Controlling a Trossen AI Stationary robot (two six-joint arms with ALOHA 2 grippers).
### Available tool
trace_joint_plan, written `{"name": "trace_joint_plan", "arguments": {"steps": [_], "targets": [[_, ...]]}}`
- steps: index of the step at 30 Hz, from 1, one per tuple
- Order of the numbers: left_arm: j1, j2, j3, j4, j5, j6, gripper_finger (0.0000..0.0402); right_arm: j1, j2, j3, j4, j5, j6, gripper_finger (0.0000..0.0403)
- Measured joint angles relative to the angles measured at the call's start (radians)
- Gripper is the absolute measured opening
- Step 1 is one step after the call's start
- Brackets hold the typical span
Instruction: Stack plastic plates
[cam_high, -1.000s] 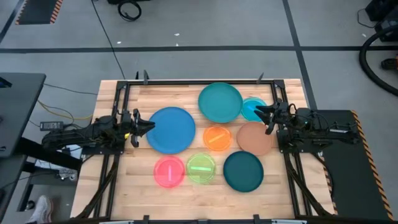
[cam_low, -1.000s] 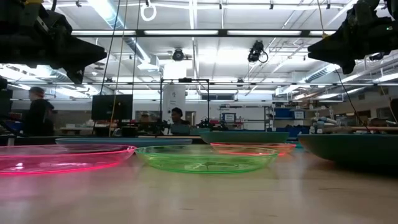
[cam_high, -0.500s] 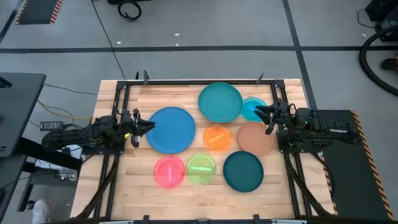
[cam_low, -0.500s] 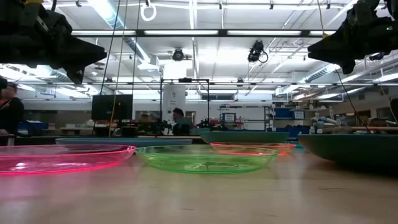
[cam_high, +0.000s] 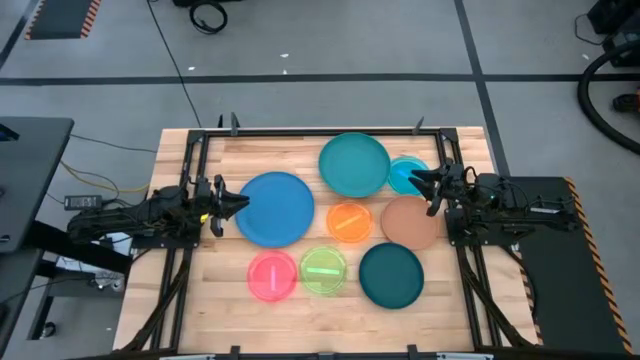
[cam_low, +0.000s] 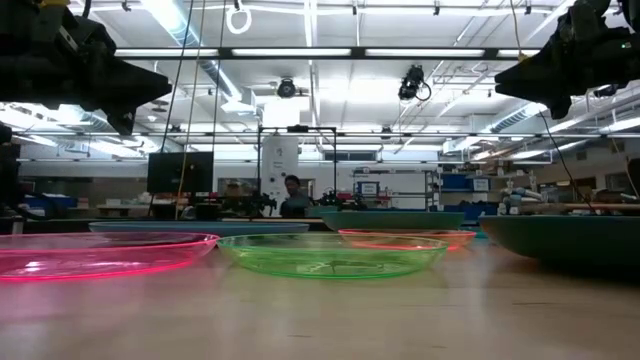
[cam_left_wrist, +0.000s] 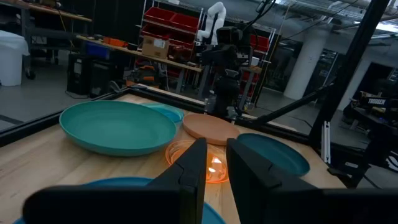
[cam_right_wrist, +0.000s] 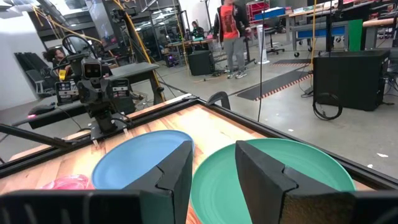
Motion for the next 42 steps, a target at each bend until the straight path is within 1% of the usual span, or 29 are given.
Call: {"name": "trace_joint_plan", "arguments": {"steps": [8, 10, 15, 17, 37, 42], "targets": [[0.000, 0.000, 0.000, 0.002, 0.000, -0.011, 0.0069, 0.000, 0.000, 0.000, 0.000, 0.000, 0.000, 0.0132], [0.000, 0.000, 0.000, 0.013, 0.000, -0.052, 0.0069, 0.000, 0.000, 0.000, 0.000, 0.000, 0.000, 0.0132], [0.000, 0.000, 0.000, 0.049, 0.000, -0.214, 0.0069, 0.000, 0.000, 0.000, 0.000, 0.000, 0.000, 0.0132], [0.000, 0.000, 0.000, 0.069, 0.000, -0.233, 0.0069, 0.000, 0.000, 0.000, 0.000, 0.000, 0.000, 0.0132], [0.000, 0.000, 0.000, 0.114, 0.000, -0.244, 0.0069, 0.000, 0.000, 0.000, 0.000, 0.000, 0.000, 0.0132], [0.000, 0.000, 0.000, 0.141, 0.032, -0.175, 0.0069, 0.000, 0.000, 0.000, 0.027, 0.000, 0.000, 0.0132]]}}
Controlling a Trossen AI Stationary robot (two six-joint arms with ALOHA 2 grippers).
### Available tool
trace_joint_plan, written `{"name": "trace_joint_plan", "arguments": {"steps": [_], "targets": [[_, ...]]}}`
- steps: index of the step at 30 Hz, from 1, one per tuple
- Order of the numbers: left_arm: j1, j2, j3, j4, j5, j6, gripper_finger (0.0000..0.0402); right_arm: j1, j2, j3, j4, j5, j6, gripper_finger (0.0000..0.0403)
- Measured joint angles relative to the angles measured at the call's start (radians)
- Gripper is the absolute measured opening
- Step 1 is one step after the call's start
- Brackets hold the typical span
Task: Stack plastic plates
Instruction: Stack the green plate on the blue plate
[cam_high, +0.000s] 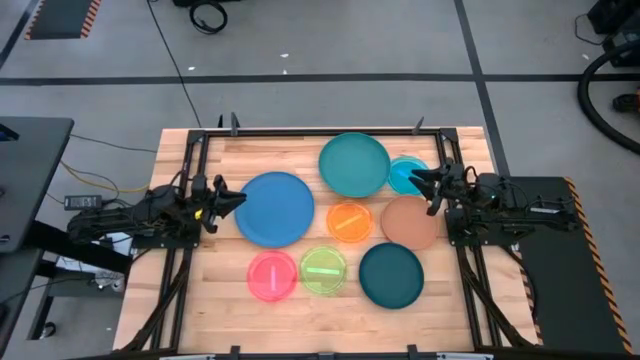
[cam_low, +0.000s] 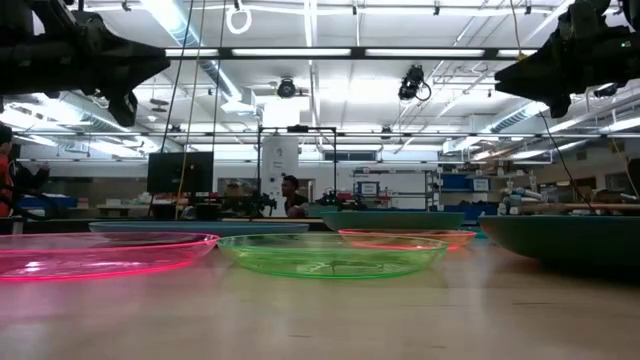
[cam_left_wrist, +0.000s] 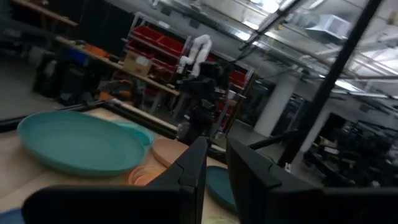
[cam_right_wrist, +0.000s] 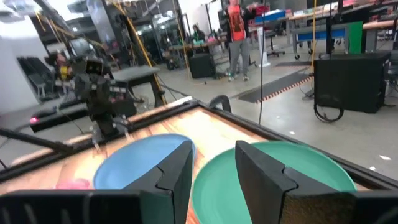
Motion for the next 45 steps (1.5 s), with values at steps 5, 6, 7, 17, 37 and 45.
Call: {"name": "trace_joint_plan", "arguments": {"steps": [5, 6, 7, 17, 37, 45], "targets": [[0.000, 0.005, 0.003, 0.009, 0.003, 0.041, 0.0069, 0.000, 0.000, 0.000, 0.063, 0.000, 0.051, 0.0132], [0.000, 0.018, 0.007, 0.007, 0.002, 0.042, 0.0069, 0.000, 0.000, 0.000, 0.078, 0.001, 0.055, 0.0132], [0.000, 0.030, 0.013, 0.006, -0.001, 0.043, 0.0069, 0.000, 0.000, 0.000, 0.094, 0.003, 0.055, 0.0132], [0.000, 0.273, 0.147, 0.016, -0.060, 0.036, 0.0069, 0.000, 0.000, 0.000, 0.201, -0.021, 0.119, 0.0132], [0.004, 0.860, 0.312, 0.383, -0.183, 0.194, 0.0069, 0.047, 0.398, 0.000, 0.272, -0.117, 0.154, 0.0132], [0.047, 1.118, 0.506, 0.240, -0.121, 0.248, 0.0068, 0.098, 0.585, 0.000, 0.385, -0.019, 0.132, 0.0132]]}}
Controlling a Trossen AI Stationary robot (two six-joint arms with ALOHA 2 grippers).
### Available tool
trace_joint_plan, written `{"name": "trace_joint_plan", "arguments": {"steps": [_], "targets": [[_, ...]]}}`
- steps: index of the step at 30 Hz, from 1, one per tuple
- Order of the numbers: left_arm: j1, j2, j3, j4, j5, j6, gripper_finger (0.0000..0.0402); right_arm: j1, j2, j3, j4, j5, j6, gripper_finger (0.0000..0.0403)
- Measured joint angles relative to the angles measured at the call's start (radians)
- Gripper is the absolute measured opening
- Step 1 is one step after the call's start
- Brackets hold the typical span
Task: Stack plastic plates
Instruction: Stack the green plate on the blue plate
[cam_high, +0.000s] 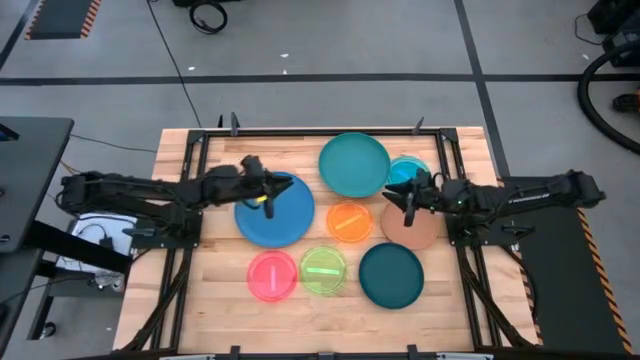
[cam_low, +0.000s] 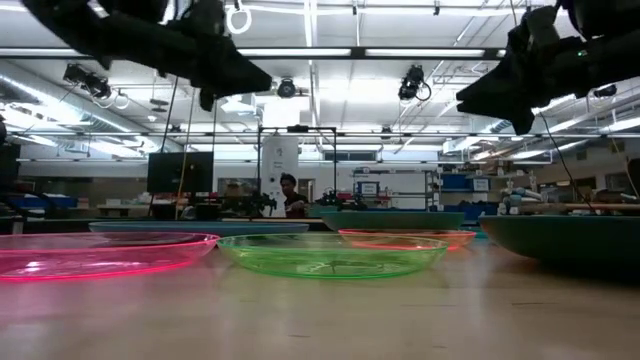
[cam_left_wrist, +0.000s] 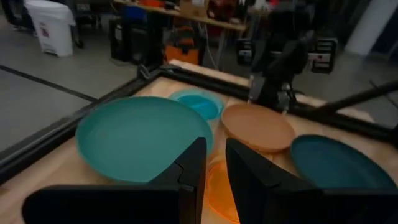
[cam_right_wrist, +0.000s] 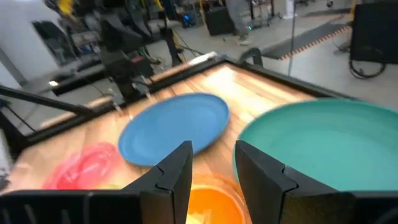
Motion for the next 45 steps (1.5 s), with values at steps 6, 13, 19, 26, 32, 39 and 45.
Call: {"name": "trace_joint_plan", "arguments": {"steps": [6, 13, 19, 26, 32, 39, 45], "targets": [[0.048, 0.195, 0.169, -0.124, 0.116, 0.102, 0.0068, 0.058, 0.083, 0.009, -0.002, 0.077, 0.042, 0.0132], [0.103, 0.388, 0.343, -0.256, 0.204, 0.212, 0.0068, 0.076, 0.144, 0.086, -0.099, 0.144, 0.019, 0.0132], [0.125, 0.535, 0.484, -0.342, 0.241, 0.295, 0.0068, 0.081, 0.187, 0.103, -0.124, 0.138, 0.017, 0.0132], [0.124, 0.678, 0.627, -0.403, 0.206, 0.313, 0.0068, 0.139, 0.201, 0.103, -0.100, 0.132, 0.047, 0.0132], [0.117, 0.783, 0.784, -0.586, 0.190, 0.323, 0.0068, 0.161, 0.173, 0.103, -0.085, 0.137, -0.049, 0.0132], [0.073, 0.841, 0.878, -0.731, 0.058, 0.420, 0.0096, 0.157, 0.141, 0.103, -0.079, 0.144, -0.167, 0.0132], [0.044, 0.842, 0.885, -0.743, 0.050, 0.529, 0.0170, 0.134, 0.144, 0.103, -0.042, 0.143, -0.266, 0.0132]]}}
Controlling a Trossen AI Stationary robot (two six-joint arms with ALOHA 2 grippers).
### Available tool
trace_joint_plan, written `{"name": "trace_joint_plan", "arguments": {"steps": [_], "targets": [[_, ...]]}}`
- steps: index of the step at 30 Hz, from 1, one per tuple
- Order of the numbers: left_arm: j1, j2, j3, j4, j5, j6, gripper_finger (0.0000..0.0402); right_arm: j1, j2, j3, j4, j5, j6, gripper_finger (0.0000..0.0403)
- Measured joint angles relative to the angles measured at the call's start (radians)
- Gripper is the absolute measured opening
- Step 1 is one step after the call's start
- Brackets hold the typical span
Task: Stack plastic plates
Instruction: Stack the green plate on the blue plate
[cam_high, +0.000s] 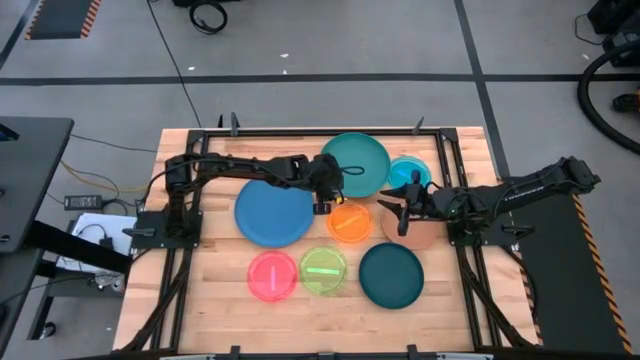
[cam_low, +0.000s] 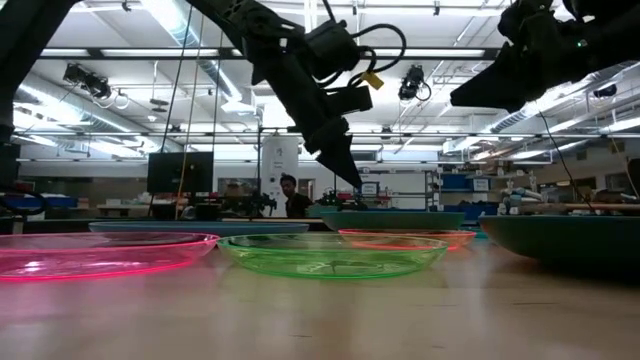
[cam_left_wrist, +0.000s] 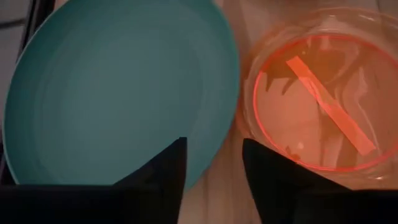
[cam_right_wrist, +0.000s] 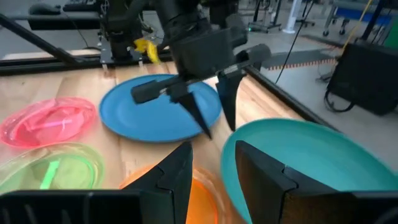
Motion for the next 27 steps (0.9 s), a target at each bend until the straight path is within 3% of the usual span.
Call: {"name": "trace_joint_plan", "arguments": {"steps": [4, 10, 18, 27], "targets": [[-0.007, 0.000, 0.000, 0.000, 0.000, 0.036, 0.0183, -0.022, 0.006, 0.000, 0.026, -0.028, -0.035, 0.0132], [0.002, 0.043, 0.030, 0.003, 0.000, 0.039, 0.0166, -0.050, 0.024, 0.000, 0.064, -0.098, -0.057, 0.0132], [0.001, 0.137, 0.153, -0.131, -0.002, 0.041, 0.0153, -0.059, 0.053, 0.000, 0.087, -0.129, -0.058, 0.0132], [0.003, 0.198, 0.186, -0.216, -0.074, 0.098, 0.0151, -0.060, 0.083, 0.000, 0.109, -0.144, -0.058, 0.0132]]}}
